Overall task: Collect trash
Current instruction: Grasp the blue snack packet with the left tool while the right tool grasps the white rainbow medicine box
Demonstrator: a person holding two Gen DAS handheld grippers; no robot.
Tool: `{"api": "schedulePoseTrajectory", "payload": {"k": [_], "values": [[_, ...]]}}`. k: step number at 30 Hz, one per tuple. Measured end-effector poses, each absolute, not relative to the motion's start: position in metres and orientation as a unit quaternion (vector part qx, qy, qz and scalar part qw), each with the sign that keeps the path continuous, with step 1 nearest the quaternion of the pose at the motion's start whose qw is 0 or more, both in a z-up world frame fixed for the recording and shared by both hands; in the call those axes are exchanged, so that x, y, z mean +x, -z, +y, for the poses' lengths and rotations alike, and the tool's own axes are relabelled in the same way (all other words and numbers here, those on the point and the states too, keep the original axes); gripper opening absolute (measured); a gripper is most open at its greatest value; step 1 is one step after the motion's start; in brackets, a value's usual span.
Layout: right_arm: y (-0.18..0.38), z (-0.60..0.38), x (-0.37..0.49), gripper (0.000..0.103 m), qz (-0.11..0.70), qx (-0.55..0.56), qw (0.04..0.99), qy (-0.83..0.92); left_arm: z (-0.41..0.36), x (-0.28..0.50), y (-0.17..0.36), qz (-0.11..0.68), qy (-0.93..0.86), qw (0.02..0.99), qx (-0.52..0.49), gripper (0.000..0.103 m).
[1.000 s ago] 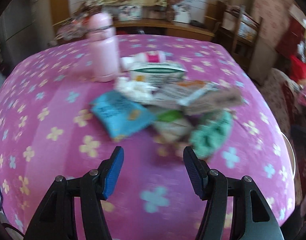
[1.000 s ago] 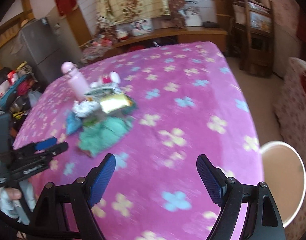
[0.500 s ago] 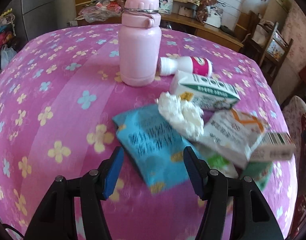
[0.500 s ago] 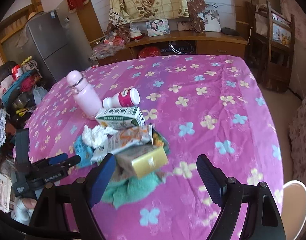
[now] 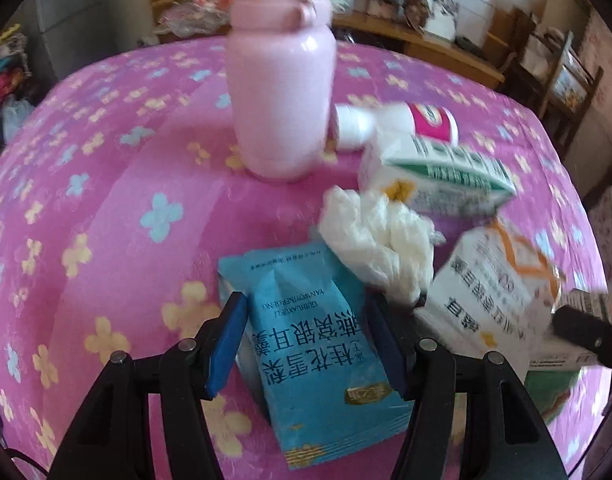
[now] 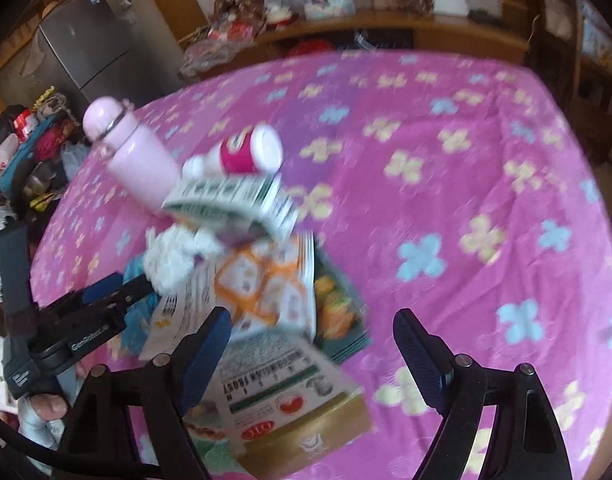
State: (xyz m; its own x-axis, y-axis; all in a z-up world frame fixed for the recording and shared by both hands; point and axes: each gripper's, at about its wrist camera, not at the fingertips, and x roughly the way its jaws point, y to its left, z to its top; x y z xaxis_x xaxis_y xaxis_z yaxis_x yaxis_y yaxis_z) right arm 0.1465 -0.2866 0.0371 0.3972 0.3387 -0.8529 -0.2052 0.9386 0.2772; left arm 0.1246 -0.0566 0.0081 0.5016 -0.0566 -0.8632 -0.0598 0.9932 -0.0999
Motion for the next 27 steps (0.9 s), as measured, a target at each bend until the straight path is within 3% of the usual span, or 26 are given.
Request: {"api": "schedulePoseTrajectory", "payload": {"k": [18,27], "values": [[-0.042,-0.296,0.001,0.082,0.533,0.011,0.815,-0.226,-0.031,0.038,-0.011,0.542,0.094,0.835,-0.016,0.063],[-0.08,-0.316,0.015,0.083,0.49,0.014,0.852,-0.184,-0.008,0.021,-0.021,0.519,0.086,0.848,-0.069,0.067]]}}
